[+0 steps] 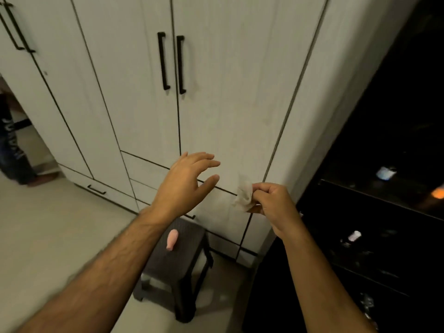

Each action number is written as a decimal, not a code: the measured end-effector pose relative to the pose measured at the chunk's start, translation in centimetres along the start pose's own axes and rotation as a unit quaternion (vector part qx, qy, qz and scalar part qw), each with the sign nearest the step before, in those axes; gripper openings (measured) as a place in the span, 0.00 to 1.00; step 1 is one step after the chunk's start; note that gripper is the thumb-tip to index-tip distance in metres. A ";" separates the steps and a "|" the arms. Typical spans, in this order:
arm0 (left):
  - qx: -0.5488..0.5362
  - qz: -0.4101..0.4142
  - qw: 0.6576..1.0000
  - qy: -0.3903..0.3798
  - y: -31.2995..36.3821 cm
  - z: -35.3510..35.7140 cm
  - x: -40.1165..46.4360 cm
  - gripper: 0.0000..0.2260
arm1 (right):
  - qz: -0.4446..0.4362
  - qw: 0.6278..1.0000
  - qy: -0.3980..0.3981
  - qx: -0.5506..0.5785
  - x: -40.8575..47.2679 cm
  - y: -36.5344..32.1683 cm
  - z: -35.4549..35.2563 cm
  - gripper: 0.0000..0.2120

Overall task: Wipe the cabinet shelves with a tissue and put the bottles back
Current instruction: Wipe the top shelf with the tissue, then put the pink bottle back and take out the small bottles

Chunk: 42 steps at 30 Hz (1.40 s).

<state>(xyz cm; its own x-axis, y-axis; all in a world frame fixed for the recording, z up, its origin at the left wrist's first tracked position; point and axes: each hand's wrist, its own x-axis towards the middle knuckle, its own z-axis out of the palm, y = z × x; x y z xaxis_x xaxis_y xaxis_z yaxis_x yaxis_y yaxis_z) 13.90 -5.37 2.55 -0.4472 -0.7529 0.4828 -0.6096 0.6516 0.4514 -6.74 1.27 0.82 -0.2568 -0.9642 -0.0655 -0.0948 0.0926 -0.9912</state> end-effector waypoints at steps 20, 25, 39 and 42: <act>-0.017 -0.118 0.983 -0.142 -18.4 5.2 -6.8 0.09 | 0.062 0.991 0.070 -0.093 5.4 10.8 18.0 0.13; -0.068 -0.211 0.959 -0.174 -20.9 8.3 -8.8 0.09 | 0.118 0.990 0.055 -0.050 7.0 14.5 19.2 0.12; -0.195 -0.425 0.855 -0.226 -28.8 16.5 -15.3 0.10 | 0.308 0.950 0.061 0.003 10.1 28.0 24.7 0.11; -0.228 -0.465 0.825 -0.227 -32.3 18.6 -16.2 0.10 | 0.333 0.941 0.062 0.021 11.4 30.7 27.1 0.09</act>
<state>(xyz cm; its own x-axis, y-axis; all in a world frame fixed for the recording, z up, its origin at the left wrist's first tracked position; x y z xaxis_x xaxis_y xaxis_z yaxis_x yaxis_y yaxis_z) 28.68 -15.92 -33.77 -0.1871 -0.8365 -0.5151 -0.5635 -0.3381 0.7538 13.52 -13.61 -33.46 -0.3567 -0.6589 -0.6623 0.1645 0.6536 -0.7388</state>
